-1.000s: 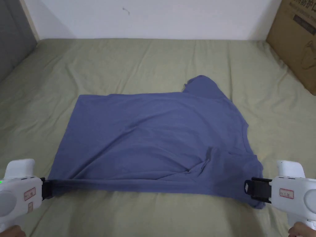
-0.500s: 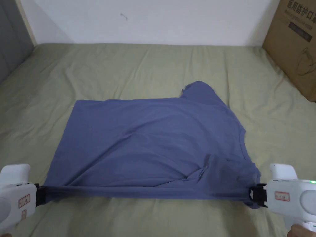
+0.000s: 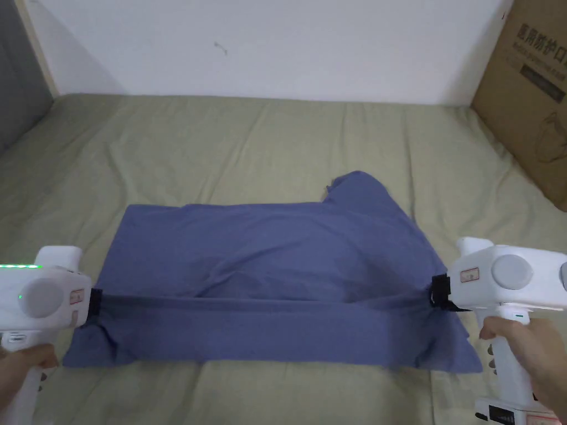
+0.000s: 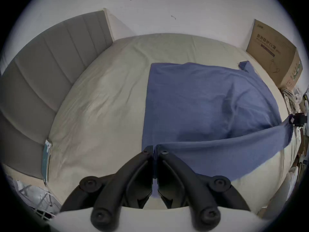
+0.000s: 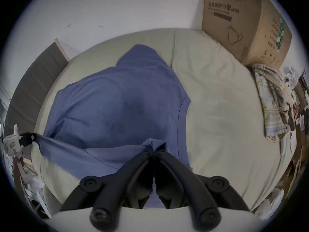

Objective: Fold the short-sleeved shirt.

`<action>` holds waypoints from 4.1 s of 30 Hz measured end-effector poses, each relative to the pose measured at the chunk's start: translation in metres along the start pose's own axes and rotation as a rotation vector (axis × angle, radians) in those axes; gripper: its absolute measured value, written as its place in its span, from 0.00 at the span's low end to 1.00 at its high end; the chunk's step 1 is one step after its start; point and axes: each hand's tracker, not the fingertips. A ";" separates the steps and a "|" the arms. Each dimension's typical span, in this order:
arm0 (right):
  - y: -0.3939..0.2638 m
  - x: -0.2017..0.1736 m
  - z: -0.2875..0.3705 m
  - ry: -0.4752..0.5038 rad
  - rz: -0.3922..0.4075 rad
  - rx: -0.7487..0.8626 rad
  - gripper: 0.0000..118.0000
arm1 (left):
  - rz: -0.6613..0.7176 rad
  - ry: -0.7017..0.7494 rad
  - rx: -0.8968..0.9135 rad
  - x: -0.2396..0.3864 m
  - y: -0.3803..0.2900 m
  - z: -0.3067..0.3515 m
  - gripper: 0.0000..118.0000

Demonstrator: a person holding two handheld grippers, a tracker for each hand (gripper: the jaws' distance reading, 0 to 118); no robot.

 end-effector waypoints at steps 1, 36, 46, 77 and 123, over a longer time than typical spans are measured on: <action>0.000 0.001 -0.009 -0.008 0.005 -0.009 0.02 | -0.001 0.007 -0.016 0.001 0.000 -0.009 0.19; -0.093 -0.023 0.046 0.031 0.033 0.062 0.00 | 0.162 -0.049 -0.032 -0.025 -0.070 0.009 0.85; -0.103 -0.006 0.048 0.011 -0.082 0.070 0.01 | 0.099 -0.039 -0.105 -0.015 -0.067 -0.013 0.38; -0.094 0.020 0.056 -0.071 0.057 0.039 0.04 | 0.062 -0.077 -0.043 -0.020 -0.056 0.040 0.07; 0.089 -0.015 -0.025 -0.006 0.111 0.155 0.56 | 0.009 -0.049 0.078 0.060 0.020 0.038 0.00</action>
